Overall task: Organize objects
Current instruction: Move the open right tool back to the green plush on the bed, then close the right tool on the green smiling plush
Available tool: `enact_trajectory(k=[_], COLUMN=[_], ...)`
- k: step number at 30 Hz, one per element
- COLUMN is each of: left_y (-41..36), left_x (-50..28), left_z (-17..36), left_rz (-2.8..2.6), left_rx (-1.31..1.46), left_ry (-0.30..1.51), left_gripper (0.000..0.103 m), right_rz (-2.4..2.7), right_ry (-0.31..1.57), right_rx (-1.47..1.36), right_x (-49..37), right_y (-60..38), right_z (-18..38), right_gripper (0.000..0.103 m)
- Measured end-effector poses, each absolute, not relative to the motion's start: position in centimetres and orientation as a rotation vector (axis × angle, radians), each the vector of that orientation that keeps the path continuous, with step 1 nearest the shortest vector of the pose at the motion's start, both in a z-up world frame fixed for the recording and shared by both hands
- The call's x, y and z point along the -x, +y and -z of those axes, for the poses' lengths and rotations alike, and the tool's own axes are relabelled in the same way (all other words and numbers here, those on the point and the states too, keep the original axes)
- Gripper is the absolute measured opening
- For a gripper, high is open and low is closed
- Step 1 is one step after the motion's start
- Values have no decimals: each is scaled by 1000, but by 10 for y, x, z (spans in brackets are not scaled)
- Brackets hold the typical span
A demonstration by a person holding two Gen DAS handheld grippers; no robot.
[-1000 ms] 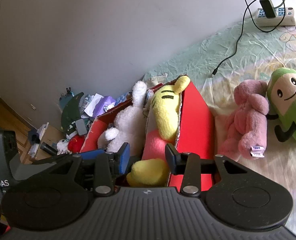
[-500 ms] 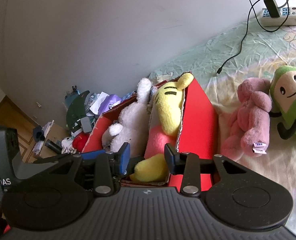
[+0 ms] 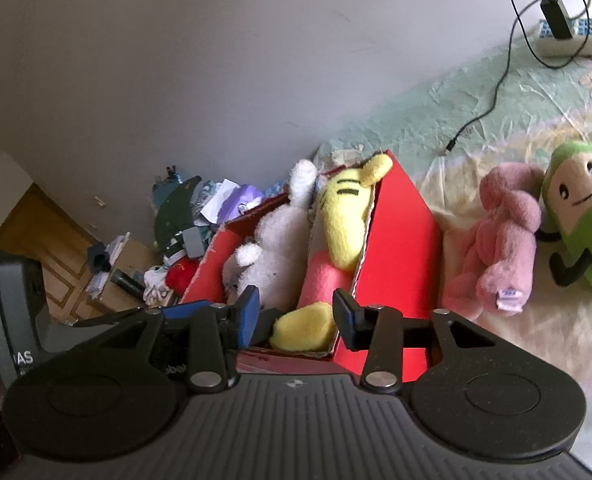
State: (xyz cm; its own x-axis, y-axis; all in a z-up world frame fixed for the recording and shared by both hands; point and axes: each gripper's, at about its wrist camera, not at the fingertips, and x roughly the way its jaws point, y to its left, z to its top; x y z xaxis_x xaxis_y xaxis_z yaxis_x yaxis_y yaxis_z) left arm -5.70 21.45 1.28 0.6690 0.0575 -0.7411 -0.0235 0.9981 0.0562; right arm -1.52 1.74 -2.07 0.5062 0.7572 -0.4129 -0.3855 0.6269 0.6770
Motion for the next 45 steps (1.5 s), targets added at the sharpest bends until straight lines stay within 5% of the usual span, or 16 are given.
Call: enact_trajectory(k=[20, 45], left_y=[120, 20], left_x=[50, -12], left_z=[-47, 18], left_rz=[18, 164], left_rx=[-24, -58], left_ry=[766, 969], left_gripper=[95, 95], right_rz=[-660, -446], right_ry=[727, 816], right_rx=[-608, -670], right_x=[18, -2], right_y=[-87, -178], right_z=[28, 69], right_gripper=[45, 50])
